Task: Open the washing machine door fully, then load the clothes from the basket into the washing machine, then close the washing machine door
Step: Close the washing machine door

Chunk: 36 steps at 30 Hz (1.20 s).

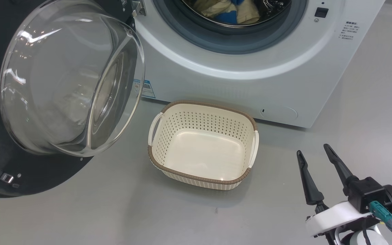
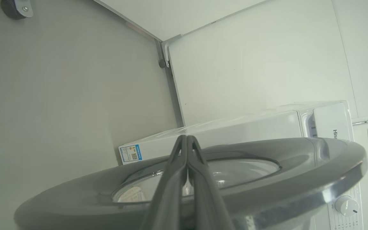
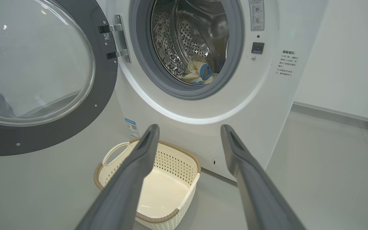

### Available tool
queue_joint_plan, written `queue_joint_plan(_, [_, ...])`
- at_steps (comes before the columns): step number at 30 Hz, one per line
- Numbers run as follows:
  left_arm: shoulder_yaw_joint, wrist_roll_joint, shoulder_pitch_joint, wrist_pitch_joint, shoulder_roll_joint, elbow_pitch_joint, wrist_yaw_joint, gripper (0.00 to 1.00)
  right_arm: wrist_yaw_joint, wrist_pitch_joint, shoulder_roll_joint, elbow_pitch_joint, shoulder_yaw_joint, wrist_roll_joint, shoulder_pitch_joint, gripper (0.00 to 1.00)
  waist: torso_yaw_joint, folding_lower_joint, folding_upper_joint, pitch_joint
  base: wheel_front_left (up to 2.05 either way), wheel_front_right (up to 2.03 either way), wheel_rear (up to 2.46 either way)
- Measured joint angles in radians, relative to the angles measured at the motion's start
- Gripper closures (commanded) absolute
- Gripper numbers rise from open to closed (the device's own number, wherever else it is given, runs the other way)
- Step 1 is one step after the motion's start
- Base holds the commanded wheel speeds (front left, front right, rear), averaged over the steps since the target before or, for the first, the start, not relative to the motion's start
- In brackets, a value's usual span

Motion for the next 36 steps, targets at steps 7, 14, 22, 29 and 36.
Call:
queue_joint_plan(7, [-0.006,-0.008,0.000,0.057,0.002,0.025,-0.029,1.00,0.000,-0.002,-0.001,-0.004,0.000,0.000,-0.003,0.00,-0.004,0.0000,0.0000,0.001,0.00,0.00,0.00])
queue_joint_plan(14, [-0.018,-0.065,0.002,0.139,-0.001,0.026,-0.071,1.00,0.000,-0.002,-0.001,-0.004,0.000,0.000,-0.003,0.00,-0.003,0.0000,0.0000,0.005,0.00,0.00,0.00])
queue_joint_plan(22, [-0.037,-0.109,0.025,0.221,-0.038,-0.003,-0.142,1.00,0.000,-0.012,-0.001,-0.004,-0.001,0.000,-0.014,0.00,-0.012,0.0000,0.0000,0.010,0.00,0.00,0.00])
queue_joint_plan(29, [-0.081,-0.119,0.065,0.299,-0.074,-0.049,-0.173,1.00,0.000,-0.016,-0.002,-0.003,-0.008,0.000,-0.017,0.00,-0.026,0.0000,0.0000,0.006,0.00,0.00,0.00])
queue_joint_plan(36, [-0.119,-0.127,0.082,0.352,-0.124,-0.093,-0.184,1.00,0.000,-0.019,-0.003,-0.004,0.001,0.000,-0.018,0.00,-0.040,0.0000,0.0000,0.006,0.00,0.00,0.00])
